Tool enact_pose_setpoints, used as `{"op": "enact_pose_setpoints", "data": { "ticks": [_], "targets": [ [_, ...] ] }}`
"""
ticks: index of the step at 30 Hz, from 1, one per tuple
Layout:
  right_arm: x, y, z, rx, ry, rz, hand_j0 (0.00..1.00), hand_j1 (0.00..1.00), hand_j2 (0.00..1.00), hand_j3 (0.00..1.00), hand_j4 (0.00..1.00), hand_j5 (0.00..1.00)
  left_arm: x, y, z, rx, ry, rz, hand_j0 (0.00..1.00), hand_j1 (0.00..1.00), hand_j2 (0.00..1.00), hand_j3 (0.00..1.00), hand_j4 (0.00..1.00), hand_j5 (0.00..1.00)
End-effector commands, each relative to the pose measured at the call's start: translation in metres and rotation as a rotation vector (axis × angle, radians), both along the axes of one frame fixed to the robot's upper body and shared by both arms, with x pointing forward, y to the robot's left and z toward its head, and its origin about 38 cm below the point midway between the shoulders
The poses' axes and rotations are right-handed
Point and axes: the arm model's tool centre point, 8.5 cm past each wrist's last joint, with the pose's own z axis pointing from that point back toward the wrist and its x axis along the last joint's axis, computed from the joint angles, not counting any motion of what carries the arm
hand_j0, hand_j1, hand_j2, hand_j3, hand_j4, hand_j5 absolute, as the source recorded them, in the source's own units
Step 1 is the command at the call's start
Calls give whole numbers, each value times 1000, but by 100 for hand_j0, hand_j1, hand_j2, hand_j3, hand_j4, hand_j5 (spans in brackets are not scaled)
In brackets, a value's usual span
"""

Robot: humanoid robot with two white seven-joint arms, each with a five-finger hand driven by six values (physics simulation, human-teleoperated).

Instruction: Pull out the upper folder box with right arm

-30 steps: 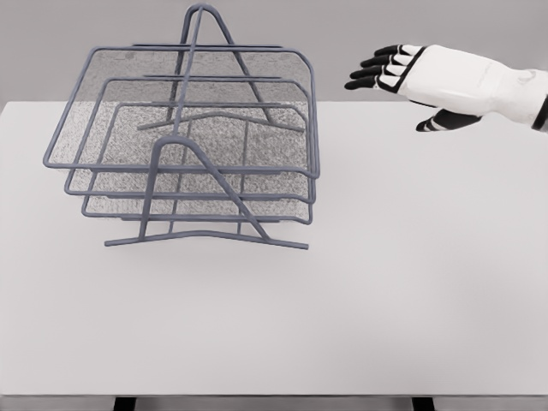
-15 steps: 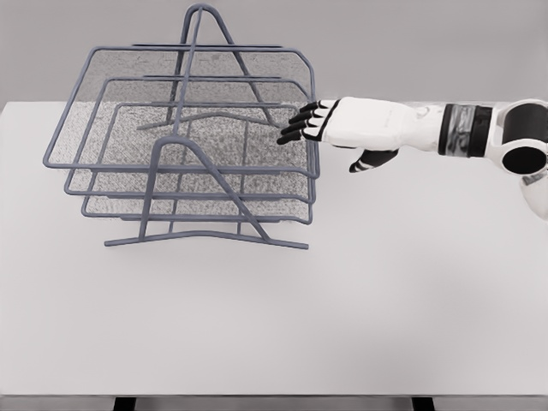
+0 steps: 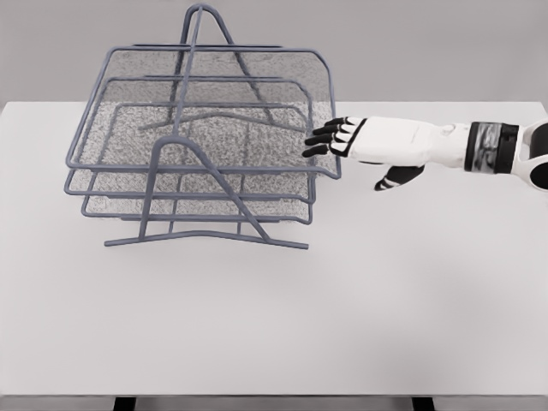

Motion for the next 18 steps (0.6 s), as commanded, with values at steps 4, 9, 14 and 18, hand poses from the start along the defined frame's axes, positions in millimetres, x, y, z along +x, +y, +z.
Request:
{"op": "enact_pose_setpoints", "data": {
  "ticks": [4, 9, 14, 18],
  "targets": [
    [2, -23, -1, -87, -27, -48, 100, 100, 100, 100, 100, 100, 0, 0, 0, 0, 0, 1, 100, 100, 100, 100, 100, 100],
    [-1, -38, 0, -97, -15, -73, 100, 100, 100, 100, 100, 100, 0, 0, 0, 0, 0, 1, 100, 100, 100, 100, 100, 100],
    [-9, -53, 5, -128, -20, -86, 100, 100, 100, 100, 100, 100, 0, 0, 0, 0, 0, 1, 100, 100, 100, 100, 100, 100],
    [-12, -65, 3, -132, -1, -104, 100, 100, 100, 100, 100, 100, 0, 0, 0, 0, 0, 1, 100, 100, 100, 100, 100, 100]
  ]
}}
